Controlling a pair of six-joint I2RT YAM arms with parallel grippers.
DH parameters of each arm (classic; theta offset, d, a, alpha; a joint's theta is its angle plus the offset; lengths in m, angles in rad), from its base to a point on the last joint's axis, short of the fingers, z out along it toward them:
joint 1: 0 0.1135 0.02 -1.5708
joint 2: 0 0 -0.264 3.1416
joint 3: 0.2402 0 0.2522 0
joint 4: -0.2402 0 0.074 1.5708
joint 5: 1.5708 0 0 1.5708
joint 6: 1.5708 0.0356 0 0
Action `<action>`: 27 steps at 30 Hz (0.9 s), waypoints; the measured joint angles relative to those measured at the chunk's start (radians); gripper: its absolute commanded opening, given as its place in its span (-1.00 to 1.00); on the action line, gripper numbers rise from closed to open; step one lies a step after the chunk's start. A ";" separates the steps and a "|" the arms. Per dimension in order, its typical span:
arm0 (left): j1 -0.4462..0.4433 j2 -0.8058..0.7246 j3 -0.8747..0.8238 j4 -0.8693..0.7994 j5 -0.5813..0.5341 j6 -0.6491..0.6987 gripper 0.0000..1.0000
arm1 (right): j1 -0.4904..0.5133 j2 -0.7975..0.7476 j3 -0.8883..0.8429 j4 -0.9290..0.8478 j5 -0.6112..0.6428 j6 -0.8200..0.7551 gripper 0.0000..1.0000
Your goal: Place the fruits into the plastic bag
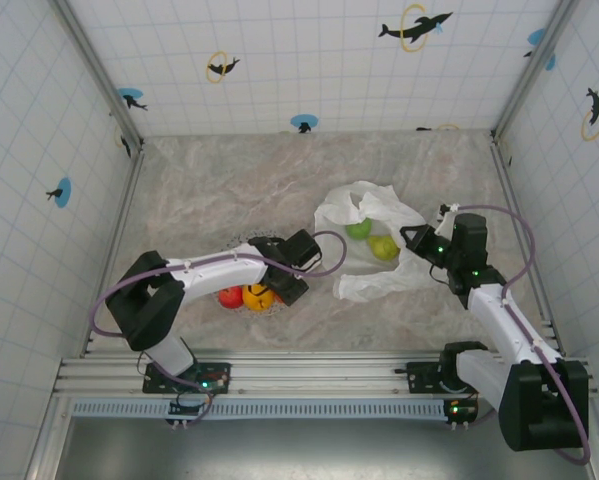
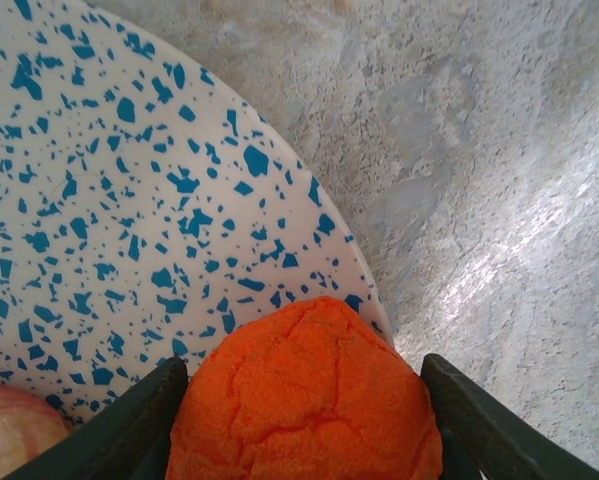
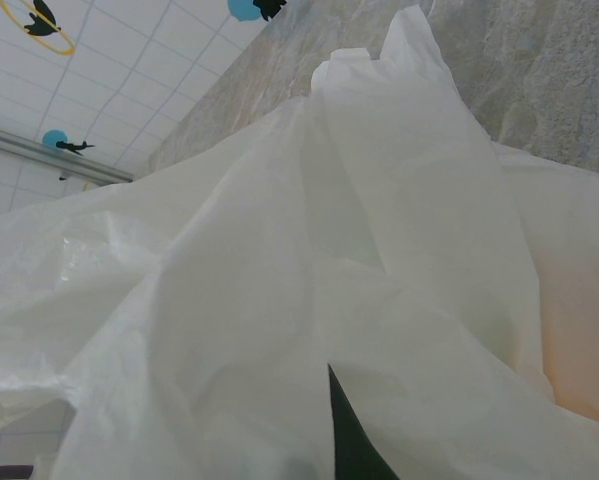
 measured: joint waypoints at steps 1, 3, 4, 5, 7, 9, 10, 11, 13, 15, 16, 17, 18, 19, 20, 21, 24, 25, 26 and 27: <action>0.000 0.000 0.003 0.001 0.000 0.000 0.11 | 0.000 0.000 0.000 0.000 0.000 0.000 -1.00; 0.000 -0.005 0.006 0.006 0.001 -0.001 0.11 | 0.000 0.000 0.000 0.000 0.000 0.000 -1.00; 0.000 -0.011 0.006 0.008 0.001 -0.001 0.11 | 0.000 0.000 0.000 0.000 -0.001 0.000 -1.00; 0.000 -0.021 0.006 0.011 0.002 -0.002 0.12 | 0.000 0.000 0.000 0.000 -0.001 0.000 -1.00; 0.000 -0.050 0.006 0.023 0.004 -0.008 0.11 | 0.000 0.000 0.000 0.000 -0.001 0.000 -1.00; 0.000 -0.097 0.006 0.049 0.015 -0.021 0.11 | 0.000 0.000 0.000 0.000 -0.001 0.000 -1.00; 0.000 -0.120 0.006 0.063 0.020 -0.027 0.11 | 0.000 0.000 0.000 0.000 -0.001 0.000 -1.00; 0.000 -0.151 0.003 0.087 0.028 -0.036 0.12 | 0.000 0.000 0.000 0.000 0.000 0.000 -1.00; 0.000 -0.215 -0.010 0.145 0.050 -0.057 0.15 | 0.000 0.000 0.000 0.000 -0.001 0.000 -1.00; 0.000 -0.285 -0.043 0.238 0.085 -0.081 0.18 | 0.000 0.000 0.000 0.000 -0.003 0.000 -1.00; 0.000 -0.306 -0.056 0.272 0.098 -0.089 0.18 | 0.000 0.000 0.000 0.000 -0.004 0.000 -1.00; 0.000 -0.326 -0.071 0.317 0.112 -0.100 0.17 | 0.000 0.000 0.000 0.000 -0.007 0.000 -1.00; 0.000 -0.333 -0.079 0.355 0.123 -0.108 0.17 | 0.000 0.000 0.000 0.000 -0.010 0.000 -1.00; 0.000 -0.333 -0.083 0.397 0.130 -0.114 0.17 | 0.000 0.000 0.000 0.000 -0.014 0.001 -1.00; 0.000 -0.325 -0.085 0.437 0.132 -0.119 0.17 | 0.000 0.000 0.000 -0.001 -0.019 0.001 -1.00; 0.000 -0.311 -0.085 0.474 0.133 -0.126 0.16 | 0.000 0.000 0.000 -0.005 -0.021 0.001 -1.00; 0.000 -0.238 -0.084 0.583 0.135 -0.134 0.15 | 0.000 -0.002 0.000 -0.026 -0.026 0.001 -1.00; -0.001 -0.203 -0.080 0.612 0.136 -0.134 0.15 | 0.000 -0.006 0.000 -0.032 -0.025 0.002 -1.00; -0.004 -0.161 -0.076 0.643 0.137 -0.134 0.15 | 0.000 -0.011 0.000 -0.039 -0.026 0.002 -1.00; -0.009 -0.128 -0.070 0.664 0.136 -0.133 0.15 | 0.000 -0.016 0.000 -0.044 -0.028 0.005 -1.00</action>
